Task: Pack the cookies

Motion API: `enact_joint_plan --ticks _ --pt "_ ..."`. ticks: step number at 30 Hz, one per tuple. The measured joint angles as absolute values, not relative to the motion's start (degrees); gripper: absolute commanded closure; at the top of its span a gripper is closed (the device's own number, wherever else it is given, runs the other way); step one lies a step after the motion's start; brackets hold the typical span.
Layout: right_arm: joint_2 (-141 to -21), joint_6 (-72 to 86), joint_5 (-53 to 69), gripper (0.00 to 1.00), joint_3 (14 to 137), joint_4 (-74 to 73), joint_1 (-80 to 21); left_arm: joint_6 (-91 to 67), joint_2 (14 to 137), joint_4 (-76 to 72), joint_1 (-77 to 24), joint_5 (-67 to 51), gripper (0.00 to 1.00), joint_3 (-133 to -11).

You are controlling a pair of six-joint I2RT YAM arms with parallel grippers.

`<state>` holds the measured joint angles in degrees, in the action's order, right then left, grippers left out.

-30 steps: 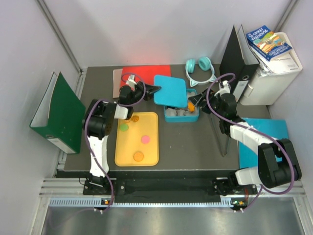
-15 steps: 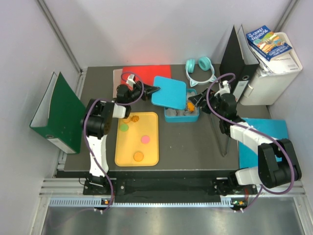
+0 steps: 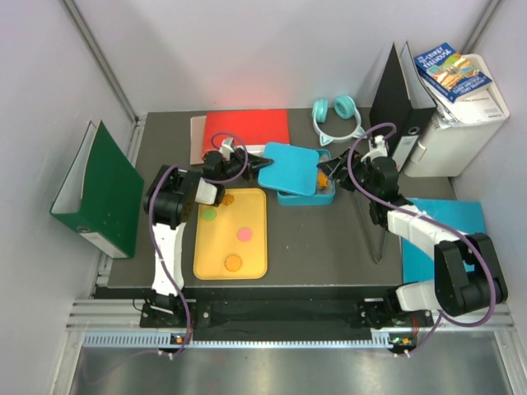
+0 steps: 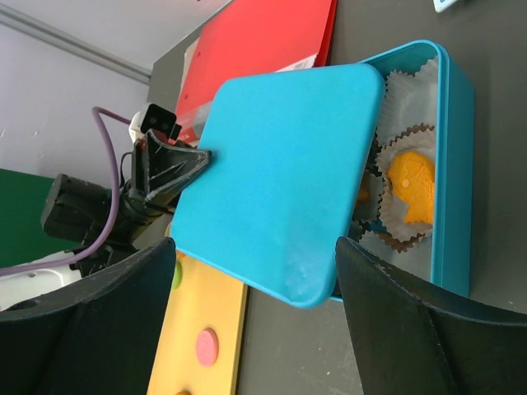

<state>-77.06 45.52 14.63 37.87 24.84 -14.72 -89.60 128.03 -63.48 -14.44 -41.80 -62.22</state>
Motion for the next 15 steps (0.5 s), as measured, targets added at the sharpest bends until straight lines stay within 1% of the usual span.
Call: enact_joint_plan --ticks 7,10,15 --pt "-77.1 45.5 14.6 0.22 37.8 24.8 -14.7 -86.7 128.0 -60.4 -14.5 -42.4 0.75 -62.1" --pt "-77.1 45.4 14.6 0.22 37.9 24.8 -14.7 -82.4 127.5 -54.3 -14.5 -42.4 0.72 -62.5" --pt "-77.1 45.2 14.6 0.22 37.9 24.8 -14.7 -75.1 123.8 -43.9 -14.5 -41.4 0.64 -64.0"
